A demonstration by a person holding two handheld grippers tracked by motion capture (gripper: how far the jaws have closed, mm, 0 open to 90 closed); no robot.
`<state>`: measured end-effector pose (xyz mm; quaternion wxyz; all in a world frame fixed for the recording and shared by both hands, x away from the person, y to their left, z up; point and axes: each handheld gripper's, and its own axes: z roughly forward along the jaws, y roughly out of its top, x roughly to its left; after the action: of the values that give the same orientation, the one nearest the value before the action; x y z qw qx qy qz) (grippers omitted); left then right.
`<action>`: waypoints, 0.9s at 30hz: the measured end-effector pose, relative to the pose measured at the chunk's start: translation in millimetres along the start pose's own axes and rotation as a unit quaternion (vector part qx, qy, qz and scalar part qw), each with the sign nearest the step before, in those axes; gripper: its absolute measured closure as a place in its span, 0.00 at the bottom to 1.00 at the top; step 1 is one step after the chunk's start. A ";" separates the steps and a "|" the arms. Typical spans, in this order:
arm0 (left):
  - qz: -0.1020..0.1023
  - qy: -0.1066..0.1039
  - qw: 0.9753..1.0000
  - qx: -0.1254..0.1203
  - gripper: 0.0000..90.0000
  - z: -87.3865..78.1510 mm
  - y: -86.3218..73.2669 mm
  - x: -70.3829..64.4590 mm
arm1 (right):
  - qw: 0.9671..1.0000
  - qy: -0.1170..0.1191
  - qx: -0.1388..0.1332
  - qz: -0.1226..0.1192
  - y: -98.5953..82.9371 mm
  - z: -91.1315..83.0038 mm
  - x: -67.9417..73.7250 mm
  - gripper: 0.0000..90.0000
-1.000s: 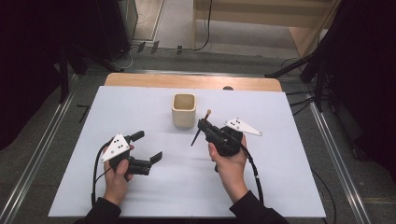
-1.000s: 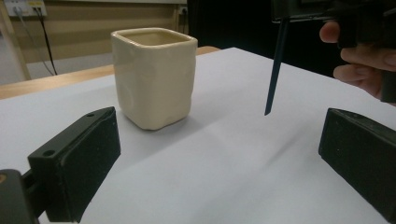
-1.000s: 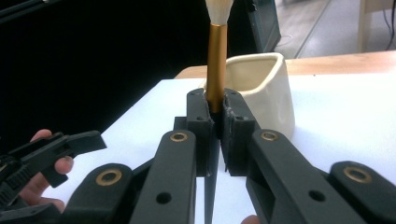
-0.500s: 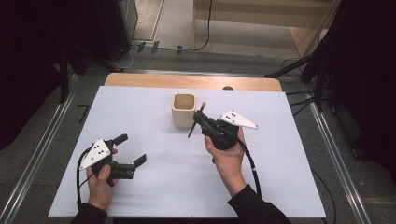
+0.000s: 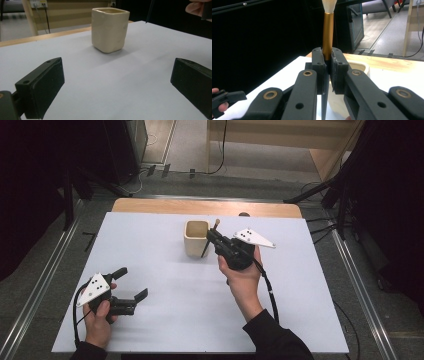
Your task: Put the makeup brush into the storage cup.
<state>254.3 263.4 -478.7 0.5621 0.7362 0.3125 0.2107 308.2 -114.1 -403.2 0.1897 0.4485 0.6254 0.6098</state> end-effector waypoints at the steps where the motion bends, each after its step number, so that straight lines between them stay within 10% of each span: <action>1: 0.001 0.001 1.000 0.000 0.00 -1.3 -0.5 0.5 | 1.000 -0.002 -0.001 0.001 2.1 0.7 -0.6 0.94; 27: -0.007 0.028 1.000 0.002 0.00 -26.5 -8.8 15.7 | 0.998 -0.029 -0.039 -0.033 23.6 21.7 -12.9 0.94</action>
<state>246.0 294.3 -480.3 0.5533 0.7286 0.3338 0.2271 339.8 -114.9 -389.3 0.2455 0.4374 0.6101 0.6133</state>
